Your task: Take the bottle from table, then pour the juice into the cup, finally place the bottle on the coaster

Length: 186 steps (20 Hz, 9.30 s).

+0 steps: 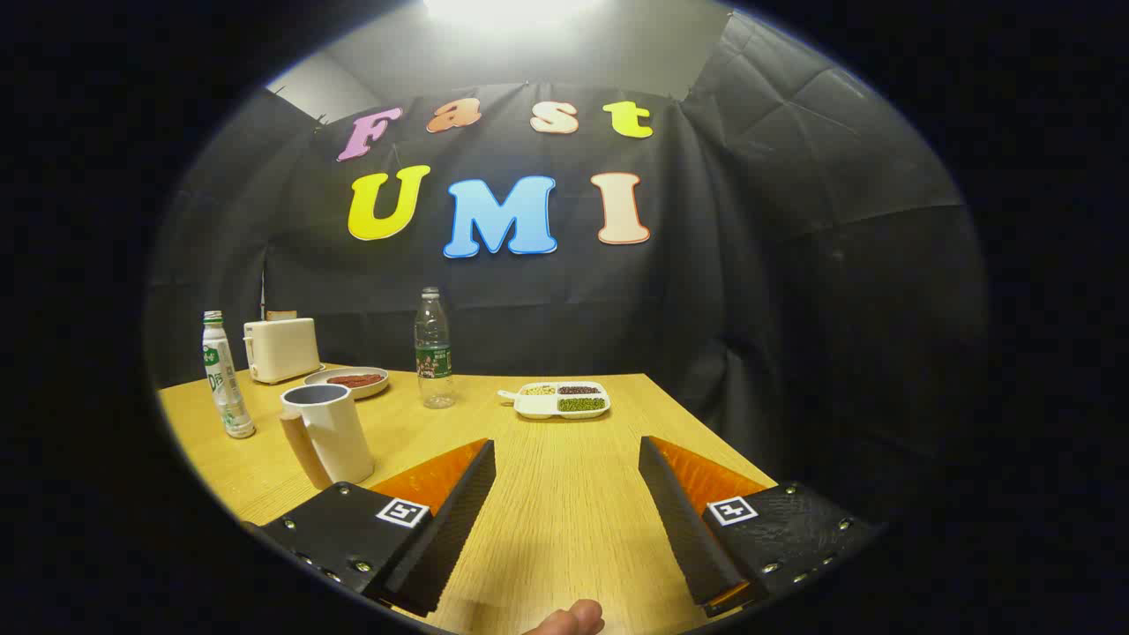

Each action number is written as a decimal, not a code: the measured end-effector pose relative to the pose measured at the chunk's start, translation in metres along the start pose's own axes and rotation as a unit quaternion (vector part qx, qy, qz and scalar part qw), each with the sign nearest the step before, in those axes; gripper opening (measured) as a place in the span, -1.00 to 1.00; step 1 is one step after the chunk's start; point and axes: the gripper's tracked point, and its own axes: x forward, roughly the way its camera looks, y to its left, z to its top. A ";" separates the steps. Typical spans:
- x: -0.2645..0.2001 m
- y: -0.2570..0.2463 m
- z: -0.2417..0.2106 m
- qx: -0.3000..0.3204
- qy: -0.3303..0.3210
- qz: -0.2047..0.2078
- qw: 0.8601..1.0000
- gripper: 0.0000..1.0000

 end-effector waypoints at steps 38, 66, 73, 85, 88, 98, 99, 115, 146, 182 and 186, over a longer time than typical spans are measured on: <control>-0.070 0.320 0.106 -0.012 -0.107 0.085 0.991 0.98; 0.003 0.474 0.002 -0.064 -0.025 0.156 0.985 0.94; -0.002 0.469 0.002 -0.056 -0.011 0.131 0.990 0.37; -0.006 0.444 0.070 -0.038 -0.028 0.078 0.996 0.37; -0.003 0.435 0.079 -0.016 -0.019 0.064 0.998 0.37; 0.009 0.406 0.059 0.176 0.026 0.064 0.982 0.37; 0.010 0.403 0.059 0.195 0.026 0.063 0.978 0.37; 0.028 0.380 0.037 0.410 0.067 0.062 0.908 0.35; 0.027 0.373 0.053 0.663 0.039 0.078 0.743 0.35; 0.033 0.368 0.074 0.749 0.005 0.094 0.655 0.35; 0.030 0.366 0.073 0.755 0.004 0.093 0.649 0.35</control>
